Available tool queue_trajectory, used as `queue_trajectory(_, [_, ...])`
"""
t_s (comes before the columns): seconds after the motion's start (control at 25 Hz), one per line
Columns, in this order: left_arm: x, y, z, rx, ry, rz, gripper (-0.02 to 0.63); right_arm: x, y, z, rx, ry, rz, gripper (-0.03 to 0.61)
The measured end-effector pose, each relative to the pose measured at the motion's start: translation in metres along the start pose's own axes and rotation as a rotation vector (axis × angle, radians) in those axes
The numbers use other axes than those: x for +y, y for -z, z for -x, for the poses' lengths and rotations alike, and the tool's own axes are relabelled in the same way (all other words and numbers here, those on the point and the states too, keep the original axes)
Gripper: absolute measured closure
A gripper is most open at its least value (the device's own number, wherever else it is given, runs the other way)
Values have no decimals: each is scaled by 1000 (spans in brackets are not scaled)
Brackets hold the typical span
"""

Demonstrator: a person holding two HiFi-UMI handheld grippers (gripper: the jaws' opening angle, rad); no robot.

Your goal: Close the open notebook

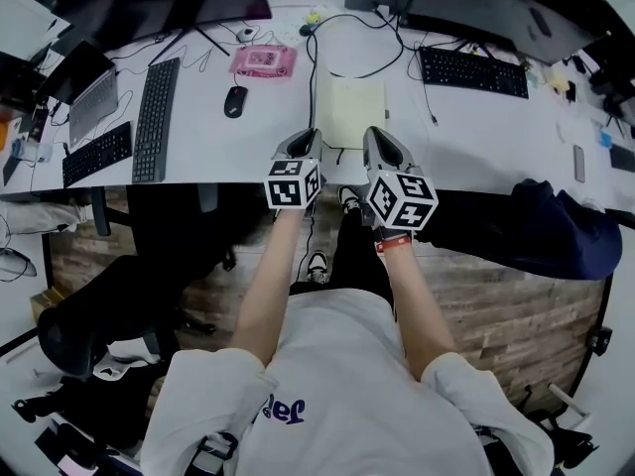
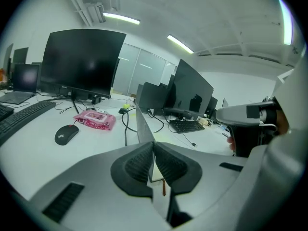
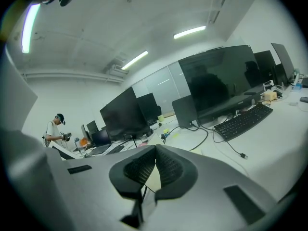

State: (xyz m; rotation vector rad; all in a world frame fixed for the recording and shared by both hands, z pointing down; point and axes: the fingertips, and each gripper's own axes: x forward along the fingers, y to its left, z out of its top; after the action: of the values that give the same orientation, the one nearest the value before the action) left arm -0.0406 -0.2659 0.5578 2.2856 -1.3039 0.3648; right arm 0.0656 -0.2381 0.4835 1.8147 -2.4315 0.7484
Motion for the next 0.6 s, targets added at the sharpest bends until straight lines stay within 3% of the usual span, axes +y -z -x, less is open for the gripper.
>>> queue_trajectory(0.6, [-21,-1,-5,3,11,-40,580,-16,0,15,-11,36,-4,565])
